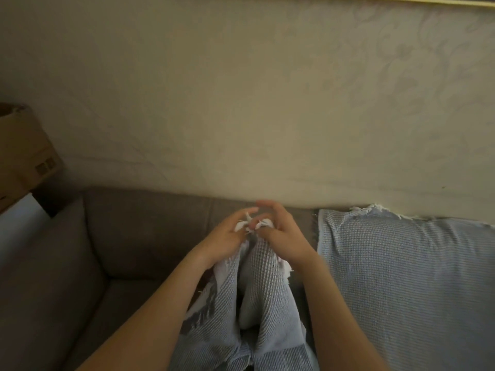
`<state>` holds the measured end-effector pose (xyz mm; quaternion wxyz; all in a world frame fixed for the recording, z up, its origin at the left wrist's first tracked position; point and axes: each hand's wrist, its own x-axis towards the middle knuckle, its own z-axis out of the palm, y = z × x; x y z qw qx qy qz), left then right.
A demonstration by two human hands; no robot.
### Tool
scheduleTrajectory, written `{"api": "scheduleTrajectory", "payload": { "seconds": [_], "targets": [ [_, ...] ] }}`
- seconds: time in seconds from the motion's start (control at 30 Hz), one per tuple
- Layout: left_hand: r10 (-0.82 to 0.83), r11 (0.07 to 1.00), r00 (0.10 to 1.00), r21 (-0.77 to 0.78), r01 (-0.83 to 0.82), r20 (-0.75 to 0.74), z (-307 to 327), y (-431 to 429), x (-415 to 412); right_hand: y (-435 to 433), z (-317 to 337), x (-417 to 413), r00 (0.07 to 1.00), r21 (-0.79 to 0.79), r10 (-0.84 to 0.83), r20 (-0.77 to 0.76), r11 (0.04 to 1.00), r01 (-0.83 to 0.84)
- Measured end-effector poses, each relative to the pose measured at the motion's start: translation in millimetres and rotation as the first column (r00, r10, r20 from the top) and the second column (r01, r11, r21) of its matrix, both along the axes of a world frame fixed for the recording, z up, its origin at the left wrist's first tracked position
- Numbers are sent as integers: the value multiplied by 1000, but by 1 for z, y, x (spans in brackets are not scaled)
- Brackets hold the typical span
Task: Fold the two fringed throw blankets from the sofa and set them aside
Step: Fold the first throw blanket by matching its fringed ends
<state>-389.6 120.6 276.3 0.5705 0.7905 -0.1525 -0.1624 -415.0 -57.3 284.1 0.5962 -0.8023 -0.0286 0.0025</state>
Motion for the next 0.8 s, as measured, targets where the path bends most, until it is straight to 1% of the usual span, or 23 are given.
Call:
{"api": "scheduleTrajectory", "payload": {
  "seconds": [0.03,0.1,0.17,0.2,0.23,0.27,0.3,0.37,0.43,0.5,0.53,0.6,0.67,0.7,0.77,0.8],
  "targets": [
    [-83,996,996,14,83,-19,2,-3,-2,1,1,-1,999,19,28,28,999,-29],
    [-179,980,983,73,183,-51,5,-6,-2,2,6,-2,994,36,90,61,995,-93],
    [-200,969,979,137,203,-35,4,-4,2,1,9,-3,991,31,106,79,994,-109],
    [-187,970,982,158,182,12,2,-3,5,1,11,-4,993,22,77,92,997,-80],
    [-143,976,987,178,127,75,1,-2,8,1,11,-4,993,-16,20,116,1000,-18],
    [-66,983,987,181,38,147,-2,-2,11,0,11,-3,988,-82,-39,148,995,52],
    [43,979,977,186,-83,209,-3,-1,15,-2,10,-3,982,-187,-81,170,976,113],
    [223,944,928,171,-282,298,-3,-1,21,-4,6,-1,984,-388,-88,153,911,142],
    [248,916,885,201,-347,395,3,-3,23,-2,0,0,988,-492,-107,111,858,148],
    [241,887,832,235,-398,499,13,-7,24,2,-1,1,982,-544,-162,101,817,191],
    [258,878,806,220,-426,532,20,-8,25,2,-1,1,979,-566,-182,94,799,202],
    [346,854,765,155,-497,543,34,-7,30,-2,4,0,976,-641,-215,30,745,184],
    [488,796,729,98,-597,480,47,-1,39,-11,7,1,968,-746,-239,-70,657,109],
    [557,761,709,76,-645,433,52,3,45,-15,6,1,961,-777,-242,-134,628,50],
    [662,699,668,42,-714,339,61,10,52,-23,4,2,933,-793,-242,-267,606,-70],
    [692,679,654,32,-733,307,63,12,56,-26,3,1,923,-794,-230,-308,598,-115]
  ]
}}
